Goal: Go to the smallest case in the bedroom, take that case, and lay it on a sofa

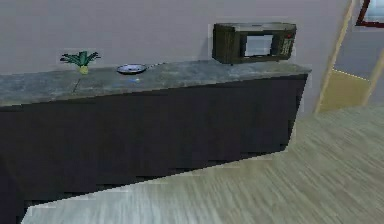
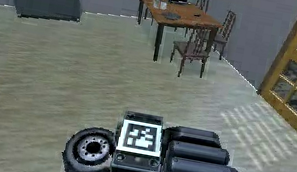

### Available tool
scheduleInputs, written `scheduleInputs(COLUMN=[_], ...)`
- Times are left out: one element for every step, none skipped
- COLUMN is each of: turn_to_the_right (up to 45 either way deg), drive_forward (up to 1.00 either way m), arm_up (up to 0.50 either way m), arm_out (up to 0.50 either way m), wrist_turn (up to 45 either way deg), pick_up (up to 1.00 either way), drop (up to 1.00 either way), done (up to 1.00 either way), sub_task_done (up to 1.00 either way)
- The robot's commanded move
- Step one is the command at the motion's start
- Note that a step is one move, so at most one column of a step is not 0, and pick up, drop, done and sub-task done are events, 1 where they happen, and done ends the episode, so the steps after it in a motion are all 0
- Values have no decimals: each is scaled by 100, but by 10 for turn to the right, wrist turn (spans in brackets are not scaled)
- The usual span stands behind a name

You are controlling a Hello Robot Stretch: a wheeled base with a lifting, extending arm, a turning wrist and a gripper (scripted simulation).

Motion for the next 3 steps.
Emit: scheduleInputs(turn_to_the_right=[0, 450, 210], drive_forward=[45, 0, 0], arm_up=[0, 0, 0], arm_out=[0, 0, 0], wrist_turn=[0, 0, 0], pick_up=[0, 0, 0], drop=[0, 0, 0], done=[0, 0, 0], sub_task_done=[0, 0, 0])
